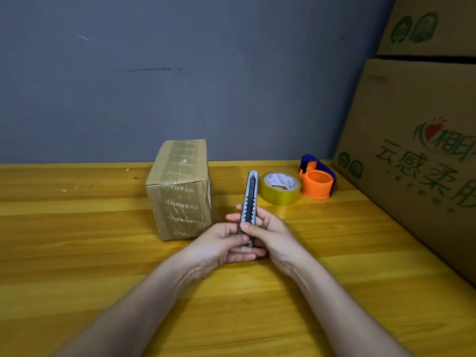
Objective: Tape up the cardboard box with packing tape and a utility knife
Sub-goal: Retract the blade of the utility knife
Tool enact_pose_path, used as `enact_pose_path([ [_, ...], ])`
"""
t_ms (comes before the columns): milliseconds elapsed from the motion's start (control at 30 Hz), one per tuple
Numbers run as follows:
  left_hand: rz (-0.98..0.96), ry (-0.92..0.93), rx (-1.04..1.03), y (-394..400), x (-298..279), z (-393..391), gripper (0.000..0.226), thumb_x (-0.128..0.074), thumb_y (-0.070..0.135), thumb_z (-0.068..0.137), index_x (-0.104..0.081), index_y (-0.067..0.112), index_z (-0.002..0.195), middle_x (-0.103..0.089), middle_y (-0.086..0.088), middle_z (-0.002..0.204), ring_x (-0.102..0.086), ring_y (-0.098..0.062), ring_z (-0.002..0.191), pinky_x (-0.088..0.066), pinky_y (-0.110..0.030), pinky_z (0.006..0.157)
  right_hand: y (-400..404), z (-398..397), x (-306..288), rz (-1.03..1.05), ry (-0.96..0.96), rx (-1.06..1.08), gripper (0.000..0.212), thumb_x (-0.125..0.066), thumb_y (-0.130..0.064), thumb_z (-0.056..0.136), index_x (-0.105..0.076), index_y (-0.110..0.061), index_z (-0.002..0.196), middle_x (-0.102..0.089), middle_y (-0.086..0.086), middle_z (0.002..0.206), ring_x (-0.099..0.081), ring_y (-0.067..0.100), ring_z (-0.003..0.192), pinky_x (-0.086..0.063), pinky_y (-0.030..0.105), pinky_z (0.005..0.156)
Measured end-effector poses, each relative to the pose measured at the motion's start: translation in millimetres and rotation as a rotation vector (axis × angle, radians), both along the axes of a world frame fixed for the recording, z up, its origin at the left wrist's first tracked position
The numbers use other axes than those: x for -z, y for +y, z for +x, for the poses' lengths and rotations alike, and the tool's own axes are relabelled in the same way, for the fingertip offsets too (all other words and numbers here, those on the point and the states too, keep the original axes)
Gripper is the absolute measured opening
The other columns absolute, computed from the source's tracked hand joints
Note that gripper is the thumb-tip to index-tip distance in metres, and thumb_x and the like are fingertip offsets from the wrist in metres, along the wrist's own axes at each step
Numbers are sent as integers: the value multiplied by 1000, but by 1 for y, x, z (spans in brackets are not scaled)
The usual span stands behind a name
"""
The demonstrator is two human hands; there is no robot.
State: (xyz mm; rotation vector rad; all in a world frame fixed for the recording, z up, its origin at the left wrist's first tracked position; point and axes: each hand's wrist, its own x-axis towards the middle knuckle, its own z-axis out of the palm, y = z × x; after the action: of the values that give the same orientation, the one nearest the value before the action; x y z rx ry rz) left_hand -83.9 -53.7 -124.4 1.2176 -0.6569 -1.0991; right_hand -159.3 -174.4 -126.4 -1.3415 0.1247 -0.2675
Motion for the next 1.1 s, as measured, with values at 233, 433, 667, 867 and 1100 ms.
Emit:
enact_pose_path([
  [233,-17,-29,-38,-3,2,0,28,-44,-1,95,-45,9,121,-69,-10,99,-74,-20,75,-59,-23,62,-5,3,7,-66,-51,33,33,-58,8,85,-56,-11,113,-69,5,114,-66,14,100,-56,26,82],
  [433,45,-448,-298,-12,11,-5,25,-52,-3,91,-45,10,111,-64,-7,88,-67,-6,57,-56,-23,47,2,10,13,-251,-36,292,25,-64,2,84,-58,-11,105,-66,3,90,-62,2,71,-49,15,59],
  [667,205,-843,-482,-19,11,-14,77,-68,3,74,-34,17,141,-66,-19,111,-63,-38,97,-51,-38,80,-4,10,9,-632,32,480,33,-73,-14,79,-64,-22,110,-53,-7,95,-51,2,92,-44,20,83],
  [867,292,-923,-572,-33,-3,-20,58,-67,20,77,-49,21,132,-70,-6,110,-65,-26,102,-51,-34,86,-16,18,-10,-700,246,543,57,-75,-22,77,-48,-16,127,-63,-2,90,-63,19,93,-49,36,85],
  [1100,485,-1001,-524,-54,-7,-15,37,-60,32,80,-61,25,116,-70,-7,105,-63,-30,103,-49,-34,79,-32,27,-23,-690,460,423,48,-73,-18,78,-56,-10,123,-70,11,111,-66,26,101,-50,41,92],
])
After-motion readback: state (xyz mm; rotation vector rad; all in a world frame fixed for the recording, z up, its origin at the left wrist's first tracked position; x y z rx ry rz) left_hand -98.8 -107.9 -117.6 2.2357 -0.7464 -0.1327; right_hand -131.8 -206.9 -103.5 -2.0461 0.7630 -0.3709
